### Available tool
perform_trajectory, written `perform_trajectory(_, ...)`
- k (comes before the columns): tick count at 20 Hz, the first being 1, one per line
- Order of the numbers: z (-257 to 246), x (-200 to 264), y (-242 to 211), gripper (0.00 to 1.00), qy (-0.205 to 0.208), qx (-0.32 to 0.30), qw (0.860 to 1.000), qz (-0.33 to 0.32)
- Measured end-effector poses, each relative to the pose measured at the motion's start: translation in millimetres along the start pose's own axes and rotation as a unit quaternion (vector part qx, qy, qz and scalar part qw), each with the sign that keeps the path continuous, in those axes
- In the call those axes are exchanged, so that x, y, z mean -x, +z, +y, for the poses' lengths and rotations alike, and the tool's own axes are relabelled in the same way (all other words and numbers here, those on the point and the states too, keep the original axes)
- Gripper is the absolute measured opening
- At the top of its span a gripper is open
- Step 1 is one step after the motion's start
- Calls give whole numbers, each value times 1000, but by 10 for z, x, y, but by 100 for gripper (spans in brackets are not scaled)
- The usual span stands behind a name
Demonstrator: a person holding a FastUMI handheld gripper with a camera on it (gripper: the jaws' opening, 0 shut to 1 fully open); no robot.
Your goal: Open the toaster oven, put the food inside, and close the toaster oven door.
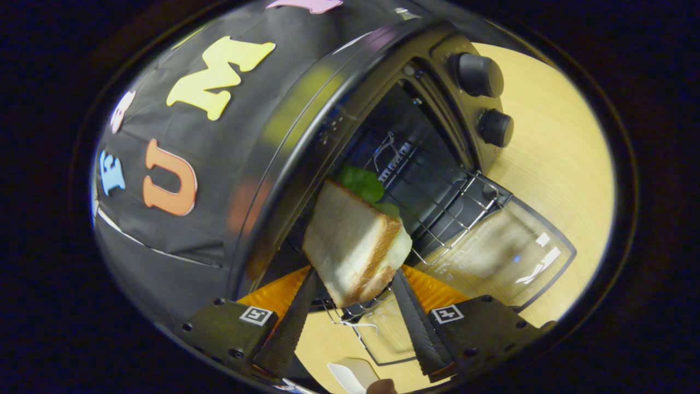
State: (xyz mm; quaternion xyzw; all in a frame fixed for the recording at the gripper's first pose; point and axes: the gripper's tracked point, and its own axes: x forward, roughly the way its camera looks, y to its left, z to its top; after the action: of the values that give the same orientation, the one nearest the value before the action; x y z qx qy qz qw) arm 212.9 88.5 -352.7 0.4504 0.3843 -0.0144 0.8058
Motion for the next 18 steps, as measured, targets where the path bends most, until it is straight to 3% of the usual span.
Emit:
perform_trajectory(5,20,345,-127,91,-22,46,999,0)
perform_trajectory(9,21,809,-201,91,-24,150,988,-33)
perform_trajectory(12,-65,1169,-312,91,-30,235,970,-56)
perform_trajectory(14,-193,1354,-350,93,-44,300,950,-75)
perform_trajectory(18,-541,1461,-528,93,-69,379,918,-89)
